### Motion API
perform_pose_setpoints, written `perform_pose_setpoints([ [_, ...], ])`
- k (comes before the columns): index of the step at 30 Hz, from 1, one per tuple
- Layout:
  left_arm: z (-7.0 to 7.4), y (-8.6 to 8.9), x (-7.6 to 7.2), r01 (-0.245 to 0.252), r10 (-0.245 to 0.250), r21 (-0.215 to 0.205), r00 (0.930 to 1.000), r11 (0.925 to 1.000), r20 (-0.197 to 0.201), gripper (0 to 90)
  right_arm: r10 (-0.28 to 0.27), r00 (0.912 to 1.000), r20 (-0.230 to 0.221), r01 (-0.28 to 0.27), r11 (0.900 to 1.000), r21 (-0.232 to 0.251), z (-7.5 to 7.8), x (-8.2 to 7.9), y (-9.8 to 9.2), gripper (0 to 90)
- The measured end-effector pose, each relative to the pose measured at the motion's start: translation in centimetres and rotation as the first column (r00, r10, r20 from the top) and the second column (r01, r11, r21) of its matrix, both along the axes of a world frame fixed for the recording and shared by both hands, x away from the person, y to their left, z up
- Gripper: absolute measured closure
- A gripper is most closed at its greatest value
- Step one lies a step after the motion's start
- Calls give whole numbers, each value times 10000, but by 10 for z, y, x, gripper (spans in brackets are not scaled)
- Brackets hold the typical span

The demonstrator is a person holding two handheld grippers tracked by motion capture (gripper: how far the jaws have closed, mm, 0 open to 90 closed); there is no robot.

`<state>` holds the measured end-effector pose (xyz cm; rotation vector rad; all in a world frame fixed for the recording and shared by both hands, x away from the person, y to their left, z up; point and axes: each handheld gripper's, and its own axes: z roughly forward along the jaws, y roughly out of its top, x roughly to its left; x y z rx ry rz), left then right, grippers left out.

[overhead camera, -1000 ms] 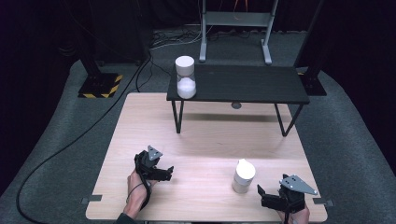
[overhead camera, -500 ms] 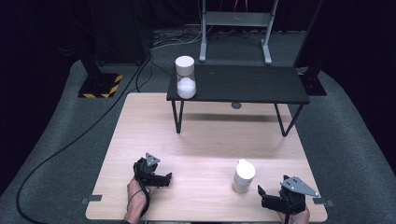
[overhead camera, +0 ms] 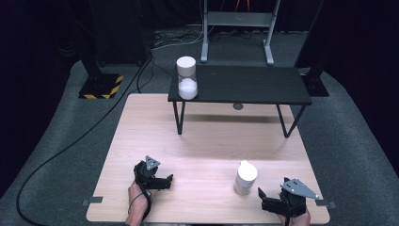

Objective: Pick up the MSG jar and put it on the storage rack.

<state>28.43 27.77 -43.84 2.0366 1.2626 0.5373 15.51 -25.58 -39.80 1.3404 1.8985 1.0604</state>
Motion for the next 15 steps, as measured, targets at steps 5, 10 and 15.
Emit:
perform_pose_setpoints([
  [5, 0, 0, 0, -4, 4, 2, 10000, 10000, -6, 2, -101, 9999, 0, 101, 9999, -41, 2, -2, 1, 0],
  [10, 0, 0, 0, -6, 6, 0, 10000, 10000, -3, 3, -111, 9999, 1, 111, 9999, -119, 2, -2, 1, 0],
  [15, 0, 0, 0, -11, 11, 0, 10000, 10000, 4, 3, -77, 9999, -71, 76, 9998, -164, 2, -2, 3, 0],
])
